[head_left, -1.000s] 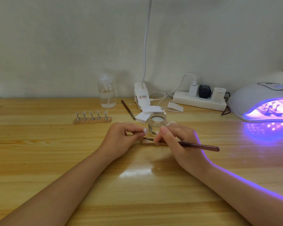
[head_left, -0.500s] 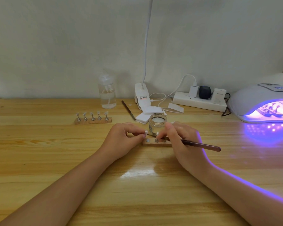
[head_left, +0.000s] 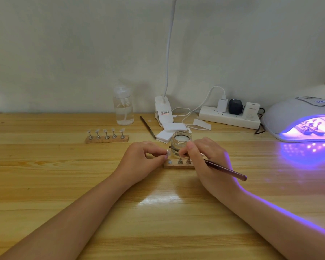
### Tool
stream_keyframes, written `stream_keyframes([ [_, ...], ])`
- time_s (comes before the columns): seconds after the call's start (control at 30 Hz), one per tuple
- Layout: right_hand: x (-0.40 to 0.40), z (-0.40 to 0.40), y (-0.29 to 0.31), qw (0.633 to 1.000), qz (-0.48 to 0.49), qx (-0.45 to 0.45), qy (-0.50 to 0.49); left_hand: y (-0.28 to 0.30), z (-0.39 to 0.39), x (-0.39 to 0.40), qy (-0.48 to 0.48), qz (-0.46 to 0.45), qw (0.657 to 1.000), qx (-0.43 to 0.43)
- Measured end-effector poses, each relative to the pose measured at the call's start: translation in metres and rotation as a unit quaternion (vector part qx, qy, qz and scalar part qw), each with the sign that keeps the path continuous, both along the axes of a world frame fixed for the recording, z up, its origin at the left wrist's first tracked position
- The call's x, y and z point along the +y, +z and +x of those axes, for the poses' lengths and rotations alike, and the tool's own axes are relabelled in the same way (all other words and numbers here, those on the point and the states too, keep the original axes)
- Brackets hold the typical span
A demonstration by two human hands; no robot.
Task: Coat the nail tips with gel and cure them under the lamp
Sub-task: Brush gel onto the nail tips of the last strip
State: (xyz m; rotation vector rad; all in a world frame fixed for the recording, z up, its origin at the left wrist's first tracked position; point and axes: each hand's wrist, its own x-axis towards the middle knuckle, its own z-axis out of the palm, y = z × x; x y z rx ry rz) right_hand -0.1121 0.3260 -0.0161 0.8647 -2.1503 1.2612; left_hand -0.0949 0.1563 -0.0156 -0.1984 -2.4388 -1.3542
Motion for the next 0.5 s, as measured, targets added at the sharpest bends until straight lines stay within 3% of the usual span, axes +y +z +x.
stream_keyframes([
  [0.27, 0.0025, 0.0013, -0.0020, 0.999, -0.028, 0.009, 0.033, 0.0004, -0.0005, 0.0008, -0.001, 0.005, 1.000, 0.004],
  [0.5, -0.0010, 0.0000, -0.0002, 1.000, -0.001, 0.005, -0.003, 0.0004, 0.0006, 0.0005, -0.008, 0.004, 1.000, 0.013],
])
